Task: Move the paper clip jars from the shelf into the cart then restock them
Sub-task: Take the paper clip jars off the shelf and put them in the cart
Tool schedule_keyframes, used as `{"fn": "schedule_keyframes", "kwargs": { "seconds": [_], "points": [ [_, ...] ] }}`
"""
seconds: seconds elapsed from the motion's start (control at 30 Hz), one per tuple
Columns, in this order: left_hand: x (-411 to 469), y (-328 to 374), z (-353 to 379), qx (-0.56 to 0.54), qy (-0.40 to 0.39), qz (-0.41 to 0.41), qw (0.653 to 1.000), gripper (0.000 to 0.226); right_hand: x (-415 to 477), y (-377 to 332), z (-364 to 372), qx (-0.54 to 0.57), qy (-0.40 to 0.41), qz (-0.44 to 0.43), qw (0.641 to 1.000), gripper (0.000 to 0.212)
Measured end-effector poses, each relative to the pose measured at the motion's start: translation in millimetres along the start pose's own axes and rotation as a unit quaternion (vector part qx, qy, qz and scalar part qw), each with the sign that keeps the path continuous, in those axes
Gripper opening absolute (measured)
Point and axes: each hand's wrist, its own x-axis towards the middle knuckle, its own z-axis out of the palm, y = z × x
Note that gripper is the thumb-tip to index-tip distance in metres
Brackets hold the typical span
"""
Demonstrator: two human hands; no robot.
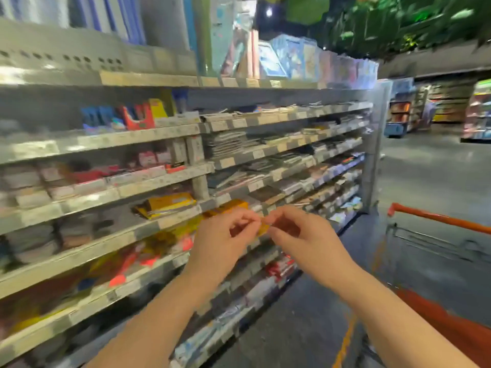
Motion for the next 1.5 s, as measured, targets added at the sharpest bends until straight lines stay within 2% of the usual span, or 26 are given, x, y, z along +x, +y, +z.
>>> {"fn": "schedule_keyframes", "kwargs": {
  "seconds": [0.17, 0.43, 0.67, 0.83, 0.93, 1.1, 1.27, 1.37, 1.5],
  "points": [
    [4, -62, -132, 0.084, 0.098, -0.010, 0.992, 0.021, 76, -70, 105, 0.049, -0.018, -0.089, 0.995, 0.019],
    [15, -139, -320, 0.204, 0.185, -0.033, 0.961, 0.008, 189, -168, 263, 0.107, -0.066, -0.200, 0.972, 0.018],
    [48, -195, -421, 0.277, 0.255, -0.054, 0.925, 0.005, 287, -222, 346, 0.111, -0.113, -0.282, 0.946, 0.020],
    [86, -239, -467, 0.328, 0.260, -0.062, 0.906, 0.007, 372, -245, 392, 0.060, -0.128, -0.353, 0.925, 0.024],
    [112, -264, -493, 0.346, 0.264, -0.088, 0.896, 0.011, 422, -252, 417, 0.063, -0.166, -0.360, 0.916, 0.019],
    [143, -300, -530, 0.375, 0.243, -0.121, 0.886, 0.013, 488, -263, 456, 0.065, -0.234, -0.351, 0.904, 0.014],
    [167, -336, -560, 0.396, 0.183, -0.178, 0.882, 0.028, 535, -276, 492, -0.055, -0.299, -0.359, 0.883, 0.012],
    [180, -349, -570, 0.401, 0.111, -0.221, 0.882, 0.041, 553, -283, 503, -0.105, -0.323, -0.383, 0.859, 0.027],
    [193, -363, -575, 0.475, 0.020, -0.257, 0.841, 0.058, 567, -283, 512, -0.201, -0.365, -0.385, 0.824, 0.064]
  ]
}}
